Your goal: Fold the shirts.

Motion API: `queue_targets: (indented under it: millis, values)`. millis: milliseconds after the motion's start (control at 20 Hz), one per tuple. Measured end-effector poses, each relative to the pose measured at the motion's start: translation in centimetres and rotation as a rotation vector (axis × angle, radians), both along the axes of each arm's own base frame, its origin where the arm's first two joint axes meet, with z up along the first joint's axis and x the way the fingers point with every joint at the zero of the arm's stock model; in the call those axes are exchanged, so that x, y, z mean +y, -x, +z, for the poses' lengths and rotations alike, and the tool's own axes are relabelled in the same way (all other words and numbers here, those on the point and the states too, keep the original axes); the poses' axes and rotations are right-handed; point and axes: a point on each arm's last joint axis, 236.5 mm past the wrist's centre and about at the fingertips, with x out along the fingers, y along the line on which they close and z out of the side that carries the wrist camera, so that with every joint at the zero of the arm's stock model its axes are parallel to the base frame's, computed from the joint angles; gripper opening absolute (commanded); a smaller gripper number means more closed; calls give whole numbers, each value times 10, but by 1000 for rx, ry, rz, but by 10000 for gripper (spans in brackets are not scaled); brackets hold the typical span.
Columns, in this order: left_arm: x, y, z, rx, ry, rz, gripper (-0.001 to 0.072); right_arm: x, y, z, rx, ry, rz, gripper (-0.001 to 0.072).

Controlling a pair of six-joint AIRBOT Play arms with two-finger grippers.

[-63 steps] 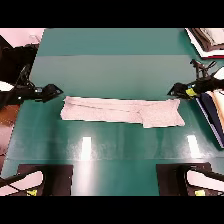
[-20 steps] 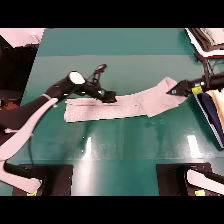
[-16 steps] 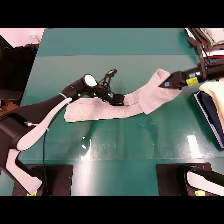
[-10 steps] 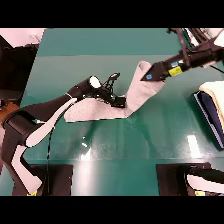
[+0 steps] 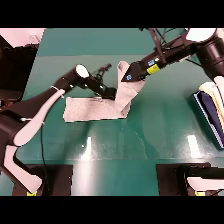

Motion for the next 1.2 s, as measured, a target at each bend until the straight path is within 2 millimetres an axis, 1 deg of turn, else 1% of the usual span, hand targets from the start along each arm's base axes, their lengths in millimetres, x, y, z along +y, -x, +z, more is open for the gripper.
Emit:
queue_targets:
  millis: [100,250,350,400,500,550,600,650,700,750,850,900,950,1000,1050,1150,1200]
  values:
    - [31,-12,26,-56,-24,22,23,13,4,-9,14,5,27,9]
    - [87,-23,66,-133,-78,69,23,37,4,-28,30,10,51,9]
    - [125,-24,90,-175,-119,98,23,58,4,-45,35,9,70,9]
    - [140,-23,101,-195,-134,112,24,70,3,-55,32,9,81,10]
    - [166,-19,122,-228,-159,136,23,96,4,-76,17,5,109,12]
    - [178,-17,132,-245,-169,152,23,110,4,-87,-1,2,121,25]
    - [188,-15,139,-257,-177,166,24,127,3,-98,-26,-7,129,156]
    - [196,-13,146,-269,-183,178,24,144,3,-106,-53,-21,139,351]
    - [201,-11,151,-279,-187,184,24,163,5,-113,-85,-33,161,526]
    - [204,-10,154,-284,-189,188,24,181,7,-116,-119,-48,184,654]
    - [209,-7,158,-287,-197,194,24,213,15,-112,-188,-82,235,652]
    - [211,-6,159,-286,-199,195,24,222,19,-108,-215,-92,258,619]
    - [212,-5,159,-284,-201,194,24,225,21,-105,-234,-88,272,581]
    - [212,-3,159,-281,-203,189,23,220,21,-107,-245,-64,280,581]
    - [213,-1,158,-276,-209,185,24,209,20,-111,-237,-30,285,581]
    - [216,1,157,-270,-220,181,24,176,16,-121,-187,41,265,581]
    - [217,2,156,-265,-224,180,23,152,12,-130,-150,82,242,581]
